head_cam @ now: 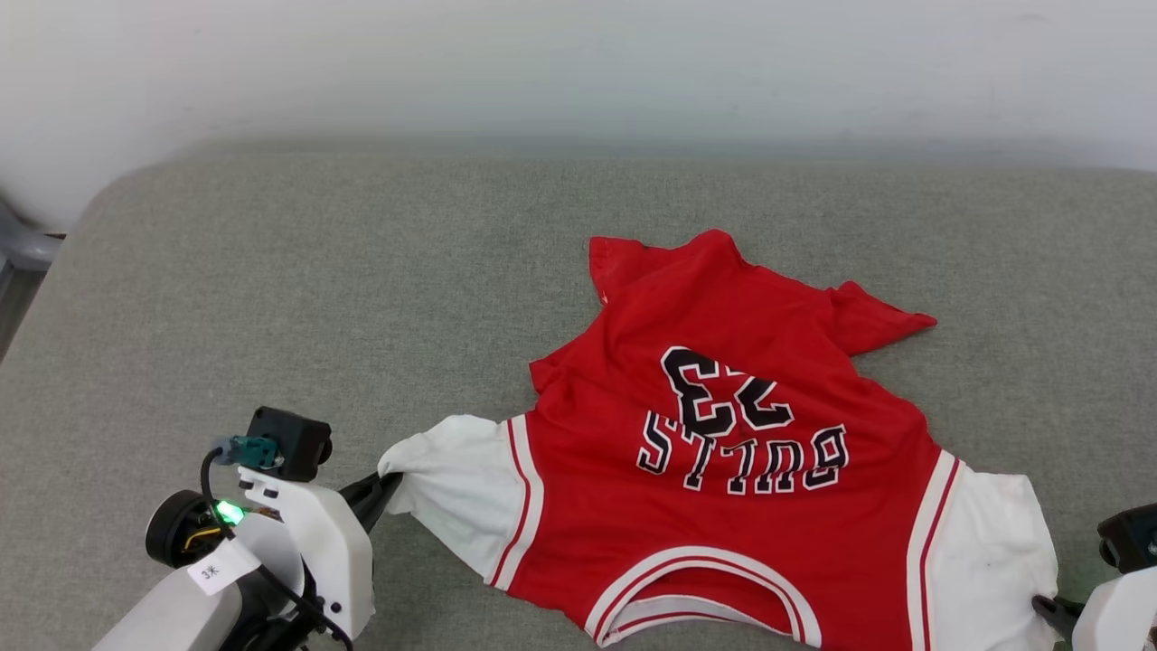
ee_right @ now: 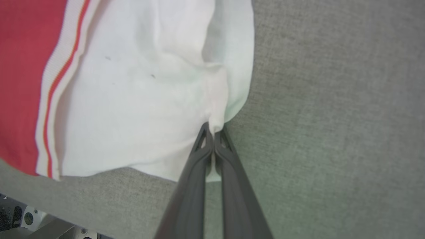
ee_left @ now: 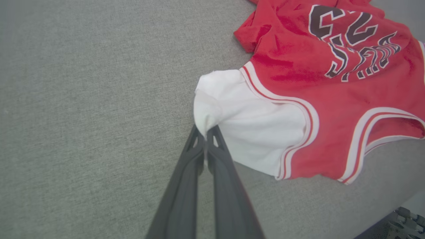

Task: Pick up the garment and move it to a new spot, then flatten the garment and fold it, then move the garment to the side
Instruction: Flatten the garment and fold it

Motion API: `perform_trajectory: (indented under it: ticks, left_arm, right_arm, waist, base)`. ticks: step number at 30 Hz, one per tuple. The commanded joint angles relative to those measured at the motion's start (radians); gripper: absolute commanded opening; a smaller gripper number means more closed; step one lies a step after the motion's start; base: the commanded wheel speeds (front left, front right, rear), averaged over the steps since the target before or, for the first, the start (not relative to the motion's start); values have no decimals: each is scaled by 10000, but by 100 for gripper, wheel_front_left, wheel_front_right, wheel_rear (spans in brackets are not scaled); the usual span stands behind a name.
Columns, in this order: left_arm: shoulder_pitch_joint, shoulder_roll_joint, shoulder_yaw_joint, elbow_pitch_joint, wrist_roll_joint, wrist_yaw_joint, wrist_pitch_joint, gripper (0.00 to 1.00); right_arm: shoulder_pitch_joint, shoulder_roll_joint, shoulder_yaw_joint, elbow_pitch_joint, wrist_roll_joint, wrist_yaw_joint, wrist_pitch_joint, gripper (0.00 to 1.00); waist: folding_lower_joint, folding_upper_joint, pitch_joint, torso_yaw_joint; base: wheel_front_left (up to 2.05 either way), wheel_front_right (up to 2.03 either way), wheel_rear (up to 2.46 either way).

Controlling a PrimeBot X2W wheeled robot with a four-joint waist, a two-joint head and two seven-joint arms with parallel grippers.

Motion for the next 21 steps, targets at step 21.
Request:
perform_trajectory:
  ticks: [21]
  left_arm:
    - [-1000, 226, 1452, -3698, 392, 997, -1336, 0]
  right_arm:
    - [135, 436, -3925, -4485, 228, -6, -1686, 0]
  waist:
    - [1, -1, -1323, -264]
  base:
    - [0, 0, 0]
